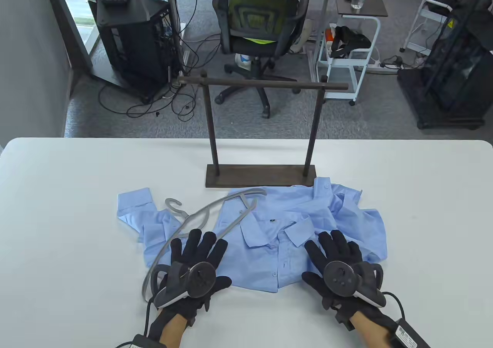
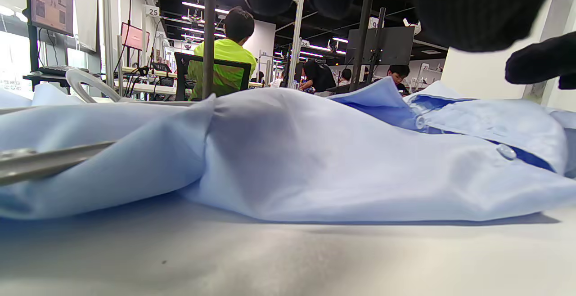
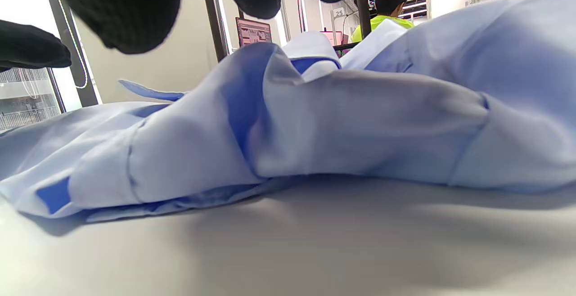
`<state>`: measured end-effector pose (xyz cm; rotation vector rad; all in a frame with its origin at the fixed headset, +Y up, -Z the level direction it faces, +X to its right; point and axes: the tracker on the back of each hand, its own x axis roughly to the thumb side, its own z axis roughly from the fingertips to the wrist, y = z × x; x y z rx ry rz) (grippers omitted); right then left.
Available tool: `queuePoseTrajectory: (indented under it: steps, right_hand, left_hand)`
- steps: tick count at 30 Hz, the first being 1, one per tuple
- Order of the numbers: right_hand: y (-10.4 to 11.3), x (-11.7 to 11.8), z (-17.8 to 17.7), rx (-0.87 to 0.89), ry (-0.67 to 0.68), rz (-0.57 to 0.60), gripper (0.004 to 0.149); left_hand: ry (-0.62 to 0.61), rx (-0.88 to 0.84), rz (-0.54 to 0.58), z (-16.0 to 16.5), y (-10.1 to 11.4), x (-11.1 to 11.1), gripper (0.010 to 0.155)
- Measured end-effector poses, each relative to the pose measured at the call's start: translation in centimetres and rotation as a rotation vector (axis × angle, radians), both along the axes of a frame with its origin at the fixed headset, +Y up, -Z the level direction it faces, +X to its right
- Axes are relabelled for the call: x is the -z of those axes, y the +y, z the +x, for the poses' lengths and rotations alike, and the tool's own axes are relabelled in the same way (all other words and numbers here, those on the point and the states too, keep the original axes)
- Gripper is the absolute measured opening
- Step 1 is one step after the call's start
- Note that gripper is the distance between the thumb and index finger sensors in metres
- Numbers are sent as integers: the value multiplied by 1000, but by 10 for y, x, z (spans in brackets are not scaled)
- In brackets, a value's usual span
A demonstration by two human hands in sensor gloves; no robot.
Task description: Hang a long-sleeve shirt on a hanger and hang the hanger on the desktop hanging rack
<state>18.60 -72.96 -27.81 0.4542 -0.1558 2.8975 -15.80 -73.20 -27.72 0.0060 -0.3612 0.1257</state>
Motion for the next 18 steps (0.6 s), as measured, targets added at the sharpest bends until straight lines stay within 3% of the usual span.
queuePoseTrajectory:
  steps: [18]
  right_hand:
    - [-1,0,-1,-10,-5,0,75]
  left_hand:
    - [28,-27,20,-6,4,1,91]
